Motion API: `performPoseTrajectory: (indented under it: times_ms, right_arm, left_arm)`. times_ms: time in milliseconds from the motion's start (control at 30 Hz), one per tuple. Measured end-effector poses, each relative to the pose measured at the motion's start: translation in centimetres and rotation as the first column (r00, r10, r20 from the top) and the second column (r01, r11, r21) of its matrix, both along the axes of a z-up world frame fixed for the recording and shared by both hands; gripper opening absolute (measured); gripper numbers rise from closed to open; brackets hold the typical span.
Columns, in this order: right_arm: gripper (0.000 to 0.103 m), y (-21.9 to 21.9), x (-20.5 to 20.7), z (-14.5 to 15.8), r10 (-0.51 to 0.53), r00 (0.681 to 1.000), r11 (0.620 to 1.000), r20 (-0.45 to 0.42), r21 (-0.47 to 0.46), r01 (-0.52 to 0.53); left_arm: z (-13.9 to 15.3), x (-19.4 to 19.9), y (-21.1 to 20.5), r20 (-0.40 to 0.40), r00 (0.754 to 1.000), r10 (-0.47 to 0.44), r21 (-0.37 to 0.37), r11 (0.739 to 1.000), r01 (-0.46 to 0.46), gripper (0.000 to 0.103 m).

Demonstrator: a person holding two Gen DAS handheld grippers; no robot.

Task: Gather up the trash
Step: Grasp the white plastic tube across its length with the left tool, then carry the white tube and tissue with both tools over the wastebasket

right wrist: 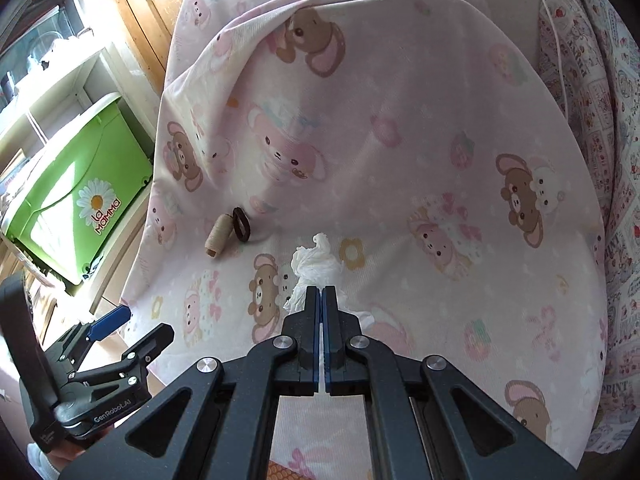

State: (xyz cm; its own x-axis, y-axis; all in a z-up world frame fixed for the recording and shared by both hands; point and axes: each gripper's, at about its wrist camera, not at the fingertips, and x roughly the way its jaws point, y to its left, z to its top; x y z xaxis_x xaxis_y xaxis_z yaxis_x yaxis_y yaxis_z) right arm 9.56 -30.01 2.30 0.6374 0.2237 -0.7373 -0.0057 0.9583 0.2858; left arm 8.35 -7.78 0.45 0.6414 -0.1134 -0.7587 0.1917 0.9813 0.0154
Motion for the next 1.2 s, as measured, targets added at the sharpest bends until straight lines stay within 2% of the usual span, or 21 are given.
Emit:
performPoseTrajectory:
  times_ms: [133, 200, 300, 433, 600, 900, 967, 1067, 1200]
  right_arm:
    - [0.002, 0.8, -0.3, -0.5, 0.020, 1.000, 0.999, -0.016, -0.041, -0.021]
    - [0.002, 1.5, -0.4, -0.8, 0.031, 0.999, 0.997, -0.016, -0.065, -0.032]
    - [0.002, 1.7, -0.9, -0.8, 0.034, 0.999, 0.995, -0.012, -0.088, -0.035]
    - [0.002, 1.6, -1.3, -1.1, 0.029, 0.999, 0.996, -0.018, -0.083, -0.030]
    - [0.002, 1.6, -1.6, -1.0, 0.034, 0.999, 0.993, -0.011, -0.110, -0.035]
    - [0.002, 1.1, -1.9, -0.8, 0.025, 1.000, 0.993, -0.002, -0.117, -0.025]
    - [0.002, 0.9, -2.0, -0.7, 0.020, 1.000, 0.993, 0.000, -0.115, -0.020]
    - [0.002, 0.7, -2.1, -0.7, 0.016, 1.000, 0.993, 0.001, -0.116, -0.015]
    - [0.002, 0.4, -2.2, -0.6, 0.011, 1.000, 0.993, 0.003, -0.117, -0.011]
  left_arm:
    - [-1.5, -1.8, -2.3, -0.015, 0.999, 0.051, 0.075, 0.996, -0.049, 0.078]
    - [-2.2, -2.4, -3.4, -0.034, 0.999, 0.037, 0.070, 0.997, -0.035, 0.077]
    - [-2.6, -3.0, -4.6, -0.010, 1.000, 0.013, 0.060, 0.998, -0.012, 0.077]
    - [-3.5, -2.5, -5.1, -0.060, 0.998, -0.003, 0.002, 1.000, 0.003, 0.077]
    - [-4.1, -2.0, -5.7, -0.085, 0.996, -0.008, -0.020, 1.000, 0.007, 0.076]
    - [-4.5, -1.6, -7.1, -0.059, 0.998, -0.020, -0.001, 1.000, 0.020, 0.077]
    - [-4.6, -1.6, -7.1, -0.060, 0.998, -0.023, -0.002, 1.000, 0.023, 0.074]
    - [-4.6, -1.6, -7.3, -0.053, 0.998, -0.037, 0.000, 0.999, 0.037, 0.051]
    - [-4.4, -1.7, -6.9, -0.047, 0.998, -0.032, -0.003, 0.999, 0.032, 0.051]
